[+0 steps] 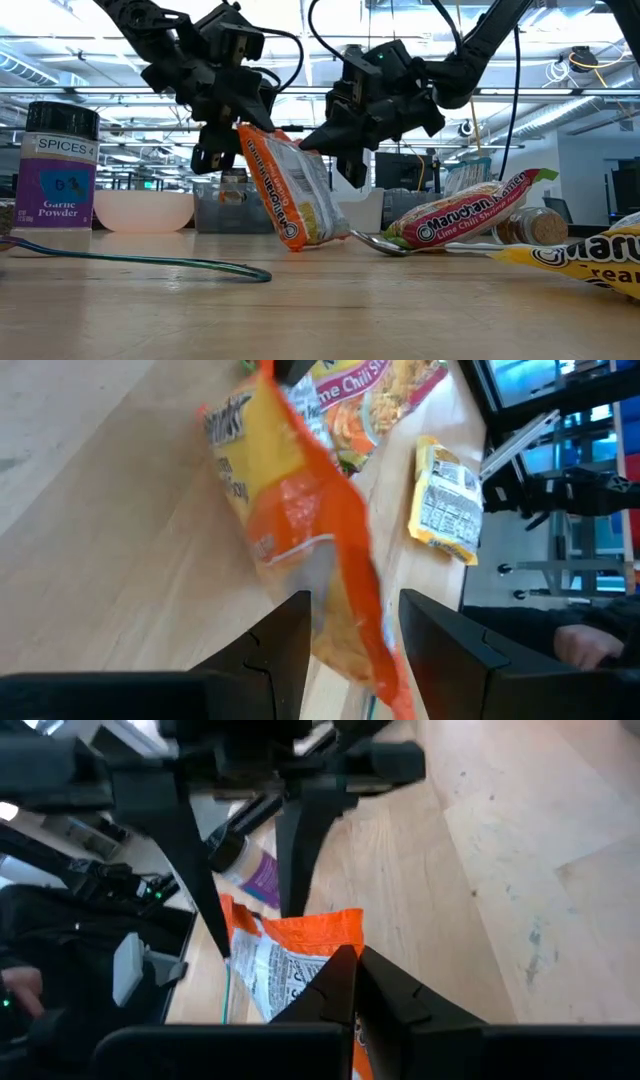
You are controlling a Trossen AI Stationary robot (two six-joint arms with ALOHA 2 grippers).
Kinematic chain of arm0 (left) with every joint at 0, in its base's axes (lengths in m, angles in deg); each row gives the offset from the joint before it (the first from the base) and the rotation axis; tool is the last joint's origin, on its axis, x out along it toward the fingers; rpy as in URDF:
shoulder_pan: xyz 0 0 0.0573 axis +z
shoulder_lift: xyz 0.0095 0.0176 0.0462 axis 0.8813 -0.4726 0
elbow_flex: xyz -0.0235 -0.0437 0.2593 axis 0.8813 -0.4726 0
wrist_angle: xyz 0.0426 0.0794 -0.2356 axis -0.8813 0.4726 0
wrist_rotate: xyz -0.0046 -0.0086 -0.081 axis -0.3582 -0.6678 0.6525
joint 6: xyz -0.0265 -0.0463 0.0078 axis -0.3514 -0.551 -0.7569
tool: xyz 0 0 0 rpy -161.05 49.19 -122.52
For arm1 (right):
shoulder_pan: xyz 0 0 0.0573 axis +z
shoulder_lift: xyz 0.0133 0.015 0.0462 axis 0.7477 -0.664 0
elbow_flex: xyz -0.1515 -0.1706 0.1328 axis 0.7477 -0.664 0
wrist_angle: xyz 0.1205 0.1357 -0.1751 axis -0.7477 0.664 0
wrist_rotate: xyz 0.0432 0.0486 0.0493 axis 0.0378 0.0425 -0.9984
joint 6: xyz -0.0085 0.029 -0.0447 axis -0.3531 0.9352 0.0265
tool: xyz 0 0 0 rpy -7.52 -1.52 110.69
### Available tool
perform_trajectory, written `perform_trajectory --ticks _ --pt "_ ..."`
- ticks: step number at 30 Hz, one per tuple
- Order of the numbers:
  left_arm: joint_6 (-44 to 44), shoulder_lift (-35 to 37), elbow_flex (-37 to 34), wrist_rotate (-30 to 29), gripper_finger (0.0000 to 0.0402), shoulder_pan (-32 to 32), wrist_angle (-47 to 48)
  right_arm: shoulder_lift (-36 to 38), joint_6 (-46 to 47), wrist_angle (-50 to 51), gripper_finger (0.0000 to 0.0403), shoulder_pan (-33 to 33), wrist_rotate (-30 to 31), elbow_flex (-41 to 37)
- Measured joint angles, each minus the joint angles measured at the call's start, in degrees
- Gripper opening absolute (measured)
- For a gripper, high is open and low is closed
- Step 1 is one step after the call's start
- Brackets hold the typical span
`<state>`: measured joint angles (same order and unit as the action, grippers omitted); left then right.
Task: Pick & Place Food Item
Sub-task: Put the orange noodle pack into the right black bin
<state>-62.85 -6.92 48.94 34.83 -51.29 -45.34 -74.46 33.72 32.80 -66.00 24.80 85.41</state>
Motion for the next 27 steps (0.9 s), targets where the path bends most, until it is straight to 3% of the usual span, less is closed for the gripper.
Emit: perform_trajectory --ticks 6,17,27 --pt "0.78 -0.02 0.0 -2.31 0.0141 0.02 2.26 0.01 0.26 -0.27 0.0 -0.06 -0.14 0.0" --pt "2.34 -0.03 0.0 -2.42 0.0011 0.66 1.66 0.01 0.26 -0.22 0.0 -0.06 -0.26 0.0" --pt "2.86 -0.07 0.0 2.31 0.0005 1.86 -0.12 0.01 0.12 -0.26 0.0 -0.04 -0.33 0.0"
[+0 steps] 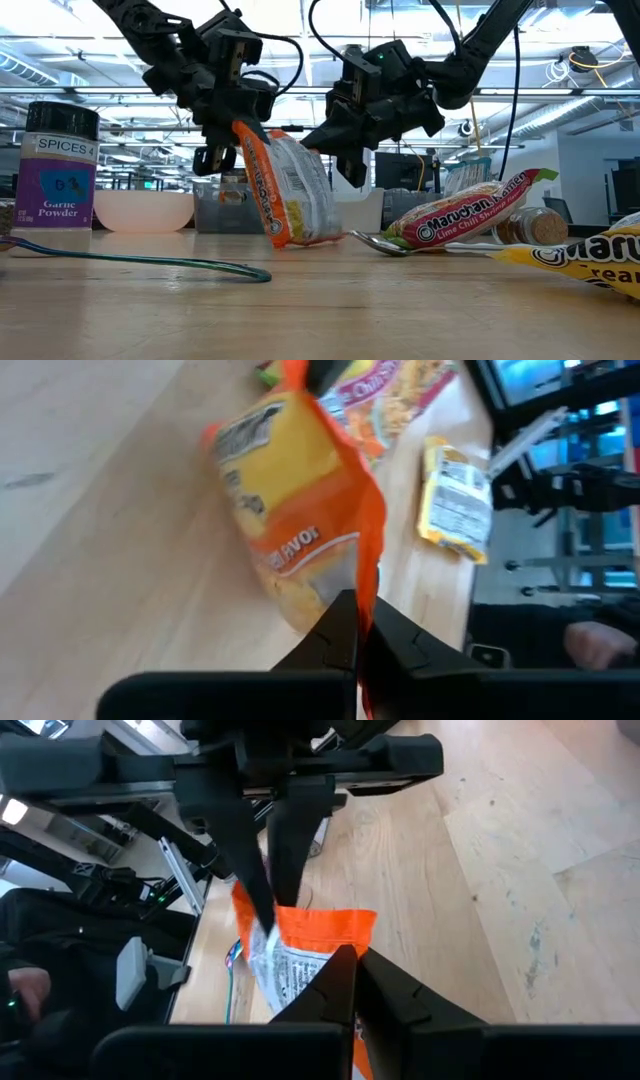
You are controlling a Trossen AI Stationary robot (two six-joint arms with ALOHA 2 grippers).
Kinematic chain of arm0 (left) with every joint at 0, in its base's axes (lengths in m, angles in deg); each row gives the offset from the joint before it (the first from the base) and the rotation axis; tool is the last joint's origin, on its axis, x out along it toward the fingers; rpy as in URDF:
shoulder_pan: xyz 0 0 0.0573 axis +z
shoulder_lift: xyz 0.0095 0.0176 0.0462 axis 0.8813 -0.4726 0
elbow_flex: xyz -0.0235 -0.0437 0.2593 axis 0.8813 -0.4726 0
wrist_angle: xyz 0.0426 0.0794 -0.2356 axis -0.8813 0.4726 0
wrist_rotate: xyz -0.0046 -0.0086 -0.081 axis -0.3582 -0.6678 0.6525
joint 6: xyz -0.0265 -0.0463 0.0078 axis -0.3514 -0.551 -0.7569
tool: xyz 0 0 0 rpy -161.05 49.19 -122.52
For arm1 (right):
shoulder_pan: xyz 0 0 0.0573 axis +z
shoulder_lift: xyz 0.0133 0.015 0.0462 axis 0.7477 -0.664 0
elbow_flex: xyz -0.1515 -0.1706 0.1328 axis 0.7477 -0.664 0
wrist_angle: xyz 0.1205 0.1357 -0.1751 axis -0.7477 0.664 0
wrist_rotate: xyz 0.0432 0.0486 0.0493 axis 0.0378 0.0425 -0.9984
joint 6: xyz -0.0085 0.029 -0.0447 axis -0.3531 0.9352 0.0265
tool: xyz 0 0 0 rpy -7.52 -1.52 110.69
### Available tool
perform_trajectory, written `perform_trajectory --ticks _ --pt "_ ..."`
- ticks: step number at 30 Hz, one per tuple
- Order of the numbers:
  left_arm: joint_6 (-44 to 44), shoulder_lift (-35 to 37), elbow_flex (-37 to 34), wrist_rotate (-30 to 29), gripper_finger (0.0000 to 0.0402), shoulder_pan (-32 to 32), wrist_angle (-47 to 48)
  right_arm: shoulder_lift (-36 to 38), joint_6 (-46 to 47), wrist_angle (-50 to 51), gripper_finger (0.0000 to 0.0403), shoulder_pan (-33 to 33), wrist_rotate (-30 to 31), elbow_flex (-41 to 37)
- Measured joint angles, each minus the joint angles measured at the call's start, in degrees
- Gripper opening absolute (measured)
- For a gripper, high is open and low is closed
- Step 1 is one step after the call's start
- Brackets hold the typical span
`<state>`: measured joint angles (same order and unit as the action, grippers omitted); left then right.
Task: Pick & Place Food Item
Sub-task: Put the orange noodle pack into the right black bin
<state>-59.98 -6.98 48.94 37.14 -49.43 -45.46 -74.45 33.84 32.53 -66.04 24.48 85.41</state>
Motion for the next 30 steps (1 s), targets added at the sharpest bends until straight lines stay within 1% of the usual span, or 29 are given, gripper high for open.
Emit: perform_trajectory --ticks 5,8,11,16,20,23,25,27,30 --pt "-0.16 0.0 0.04 1.05 0.0003 0.0 -1.37 0.0 -0.33 -0.25 0.0003 0.0 -0.53 0.0" --pt "1.12 -0.02 1.81 2.0 0.0003 0.0 0.48 0.56 0.03 -1.91 0.002 -0.32 -3.67 0.0" --pt "4.43 -0.02 5.41 2.11 0.0002 0.08 4.96 2.66 0.09 -3.09 0.005 -0.9 -6.05 0.0" --pt "12.18 -0.02 13.56 2.15 0.0002 1.48 16.11 8.73 -0.84 -2.93 0.0112 -2.42 -5.92 0.0" --pt "17.52 -0.02 19.47 2.17 0.0001 3.35 25.28 14.91 -4.55 -0.56 0.0155 -3.7 -5.53 0.0" --pt "20.87 -0.02 23.57 2.08 0.0001 4.58 32.4 19.78 -8.92 3.86 0.0177 -4.21 -3.72 0.01" --pt "22.39 -0.02 25.9 1.65 0.0001 5.16 36.46 22.35 -12.82 8.85 0.0185 -4.31 -2.2 0.97" --pt "23.3 -0.02 28.15 1.59 0.0001 5.77 39.36 23.99 -17.48 16.85 0.0188 -4.31 -1.19 3.8" --pt "24.76 -0.7 32.09 0.49 0.0001 6.03 43.28 24.14 -25.42 30.35 0.0189 -4.08 -1.15 11.19"
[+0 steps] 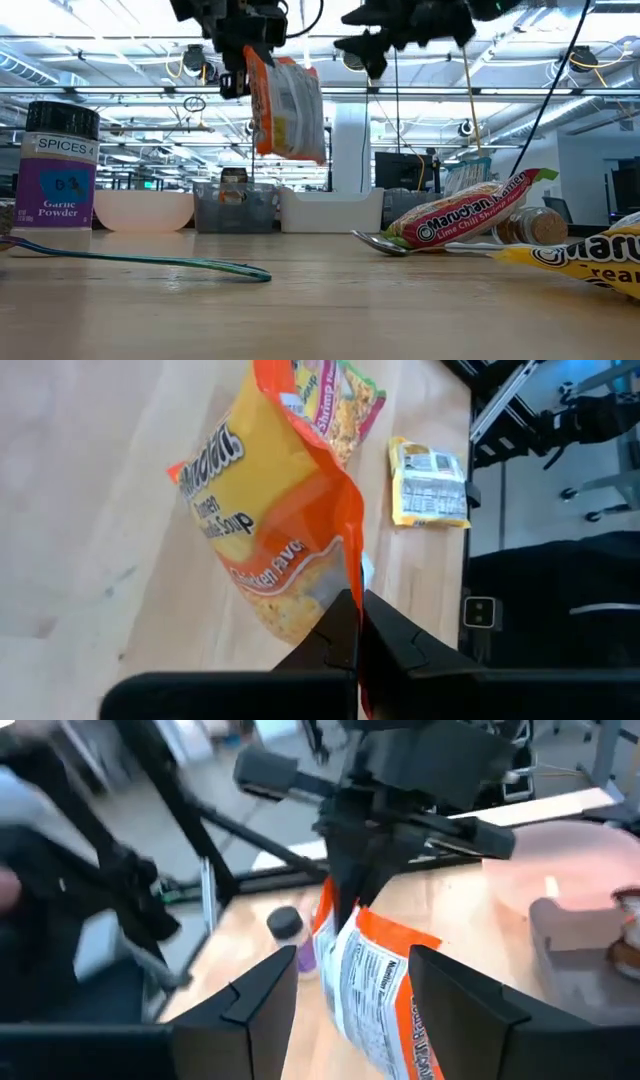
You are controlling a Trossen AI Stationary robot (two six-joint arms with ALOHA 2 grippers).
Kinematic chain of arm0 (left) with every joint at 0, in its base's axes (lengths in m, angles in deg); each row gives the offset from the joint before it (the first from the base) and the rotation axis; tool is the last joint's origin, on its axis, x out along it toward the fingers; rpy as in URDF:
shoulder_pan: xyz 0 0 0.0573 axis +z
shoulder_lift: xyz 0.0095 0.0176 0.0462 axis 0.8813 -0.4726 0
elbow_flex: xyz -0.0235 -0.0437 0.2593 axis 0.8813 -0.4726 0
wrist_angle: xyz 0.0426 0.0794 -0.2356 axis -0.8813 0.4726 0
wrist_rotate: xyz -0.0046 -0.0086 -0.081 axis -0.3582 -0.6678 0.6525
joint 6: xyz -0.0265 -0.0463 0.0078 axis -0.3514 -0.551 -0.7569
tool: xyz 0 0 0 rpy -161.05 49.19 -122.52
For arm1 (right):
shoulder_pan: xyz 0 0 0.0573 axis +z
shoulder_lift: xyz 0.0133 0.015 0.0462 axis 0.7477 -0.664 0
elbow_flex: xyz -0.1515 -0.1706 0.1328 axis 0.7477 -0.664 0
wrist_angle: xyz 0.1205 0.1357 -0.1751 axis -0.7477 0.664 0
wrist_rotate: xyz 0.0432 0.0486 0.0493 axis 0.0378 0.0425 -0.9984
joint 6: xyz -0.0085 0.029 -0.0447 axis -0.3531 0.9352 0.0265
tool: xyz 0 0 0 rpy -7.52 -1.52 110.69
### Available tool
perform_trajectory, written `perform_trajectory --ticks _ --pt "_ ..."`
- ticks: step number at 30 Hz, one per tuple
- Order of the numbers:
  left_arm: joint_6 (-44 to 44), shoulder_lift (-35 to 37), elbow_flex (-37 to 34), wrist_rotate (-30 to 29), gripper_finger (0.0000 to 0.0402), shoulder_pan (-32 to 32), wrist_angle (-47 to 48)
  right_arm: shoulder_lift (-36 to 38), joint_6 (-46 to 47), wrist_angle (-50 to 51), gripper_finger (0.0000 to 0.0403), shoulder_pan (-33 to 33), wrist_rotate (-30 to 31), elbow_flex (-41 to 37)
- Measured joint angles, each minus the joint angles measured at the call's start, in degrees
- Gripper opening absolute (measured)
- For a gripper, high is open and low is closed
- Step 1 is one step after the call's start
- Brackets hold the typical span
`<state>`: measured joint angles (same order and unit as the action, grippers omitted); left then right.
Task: Pick & Place Food Item
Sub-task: Put the orange noodle pack into the right black bin
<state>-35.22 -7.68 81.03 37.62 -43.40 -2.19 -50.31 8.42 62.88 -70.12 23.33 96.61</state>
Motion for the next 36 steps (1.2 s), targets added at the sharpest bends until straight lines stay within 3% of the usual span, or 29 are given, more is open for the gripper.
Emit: perform_trajectory --ticks 5,8,14,21,27,36 --pt "4.56 -4.45 9.85 -3.69 0.0001 -0.92 8.78 -2.72 -8.51 13.49 0.0182 0.47 -0.01 10.58" --pt "7.48 -8.13 15.97 -4.19 0.0001 -1.47 13.99 -3.94 -12.02 16.12 0.0181 1.01 0.42 14.36" --pt "11.32 -14.09 26.03 -6.27 0.0 -2.72 21.69 -4.54 -15.95 20.6 0.0182 2.52 3.26 15.55" --pt "13.2 -18.29 35.27 -6.79 0.0 -3.12 23.07 -4.58 -20.66 23.81 0.0183 5.75 10.34 15.58" --pt "14.42 -21.22 39.9 -6.78 0.0 -3.68 25.3 -5.47 -21.85 23.22 0.0183 6.5 12.19 15.62" --pt "14.41 -21.47 40.23 -7.61 0.0 -4.33 25.36 -6.55 -22.11 23.46 0.0183 6.46 12.16 15.56"
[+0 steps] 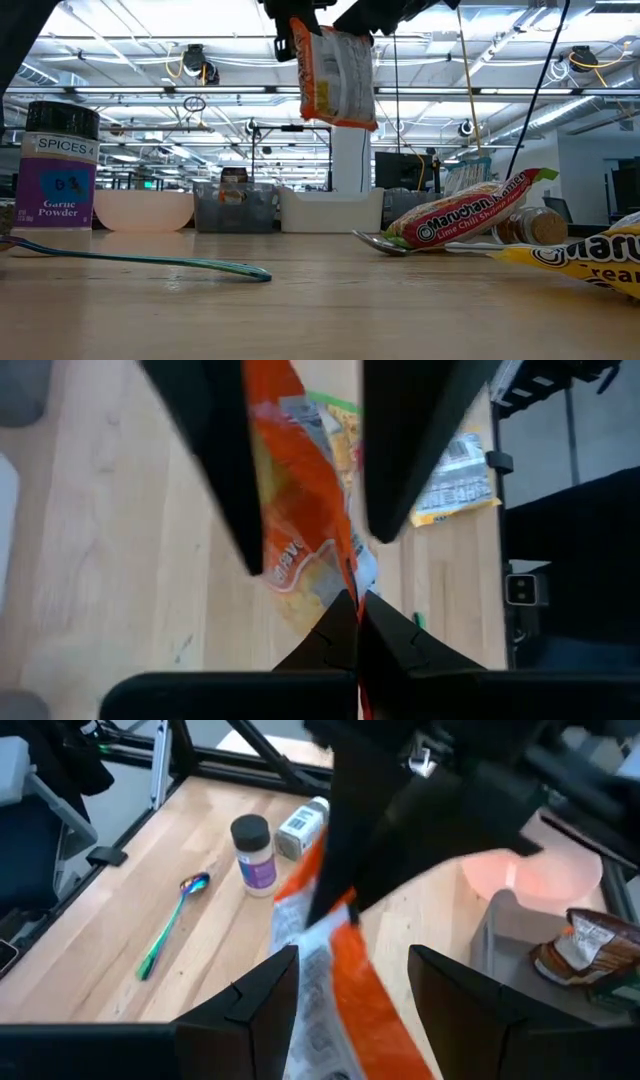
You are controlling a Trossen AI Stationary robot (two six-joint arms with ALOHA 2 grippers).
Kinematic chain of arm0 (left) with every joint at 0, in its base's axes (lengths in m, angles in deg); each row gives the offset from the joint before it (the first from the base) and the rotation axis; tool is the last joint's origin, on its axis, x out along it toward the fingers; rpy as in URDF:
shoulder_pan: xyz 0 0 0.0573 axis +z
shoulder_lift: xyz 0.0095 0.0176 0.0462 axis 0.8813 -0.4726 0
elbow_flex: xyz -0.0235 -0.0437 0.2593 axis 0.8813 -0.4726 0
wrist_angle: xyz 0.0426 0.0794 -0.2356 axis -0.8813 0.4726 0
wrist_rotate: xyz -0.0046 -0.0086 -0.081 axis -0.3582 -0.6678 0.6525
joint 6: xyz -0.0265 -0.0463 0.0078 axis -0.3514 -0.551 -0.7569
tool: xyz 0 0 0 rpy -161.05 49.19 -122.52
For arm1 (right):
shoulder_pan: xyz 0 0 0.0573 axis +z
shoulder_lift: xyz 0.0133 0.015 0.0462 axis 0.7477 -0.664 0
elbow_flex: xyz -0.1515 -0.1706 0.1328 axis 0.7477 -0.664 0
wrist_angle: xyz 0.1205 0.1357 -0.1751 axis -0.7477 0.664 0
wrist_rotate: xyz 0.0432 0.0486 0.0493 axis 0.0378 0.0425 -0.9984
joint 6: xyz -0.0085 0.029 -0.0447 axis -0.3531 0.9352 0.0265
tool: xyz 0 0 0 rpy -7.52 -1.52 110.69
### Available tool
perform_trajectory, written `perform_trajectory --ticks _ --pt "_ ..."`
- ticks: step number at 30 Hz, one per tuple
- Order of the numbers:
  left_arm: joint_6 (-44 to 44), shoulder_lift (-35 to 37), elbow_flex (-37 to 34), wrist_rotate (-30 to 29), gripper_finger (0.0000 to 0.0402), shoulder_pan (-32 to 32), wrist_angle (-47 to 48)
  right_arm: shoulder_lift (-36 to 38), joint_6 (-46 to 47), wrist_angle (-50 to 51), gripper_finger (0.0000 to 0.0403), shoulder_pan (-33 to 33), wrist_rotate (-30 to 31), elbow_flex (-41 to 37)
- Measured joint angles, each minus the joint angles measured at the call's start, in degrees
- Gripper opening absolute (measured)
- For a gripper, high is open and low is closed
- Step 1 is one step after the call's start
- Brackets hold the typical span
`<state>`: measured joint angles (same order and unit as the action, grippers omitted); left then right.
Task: Pick & Place Food Item
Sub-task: Put the orange noodle pack into the right black bin
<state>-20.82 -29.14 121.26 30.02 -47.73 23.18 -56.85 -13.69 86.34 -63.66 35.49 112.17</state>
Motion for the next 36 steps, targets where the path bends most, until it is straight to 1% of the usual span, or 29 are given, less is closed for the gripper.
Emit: perform_trajectory --ticks 5,8,11,24,32,36 --pt "0.05 0.02 0.02 -0.33 0.0 0.0 -0.07 0.0 -0.17 0.49 0.018 0.0 -0.05 0.02" --pt "0.17 0.02 0.02 -1.01 0.0 0.07 -0.12 0.0 -0.12 1.08 0.0166 -0.02 -0.2 0.02" --pt "0.51 0.02 0.02 -1.48 0.0 0.11 -0.12 0.0 -0.16 1.55 0.0141 -0.02 -0.2 0.02" --pt "0.87 0.04 0.02 -1.79 0.0003 0.09 -0.21 0.0 0.74 1.12 0.0007 -0.11 -0.27 0.0" --pt "-0.04 0.04 0.02 -1.79 0.0029 0.48 -0.86 0.0 2.29 0.7 0.0001 -0.13 -0.07 0.0" --pt "-0.57 0.07 0.02 -1.74 0.0055 1.33 -0.93 0.0 2.65 1.07 0.0 -0.13 -0.01 0.0"
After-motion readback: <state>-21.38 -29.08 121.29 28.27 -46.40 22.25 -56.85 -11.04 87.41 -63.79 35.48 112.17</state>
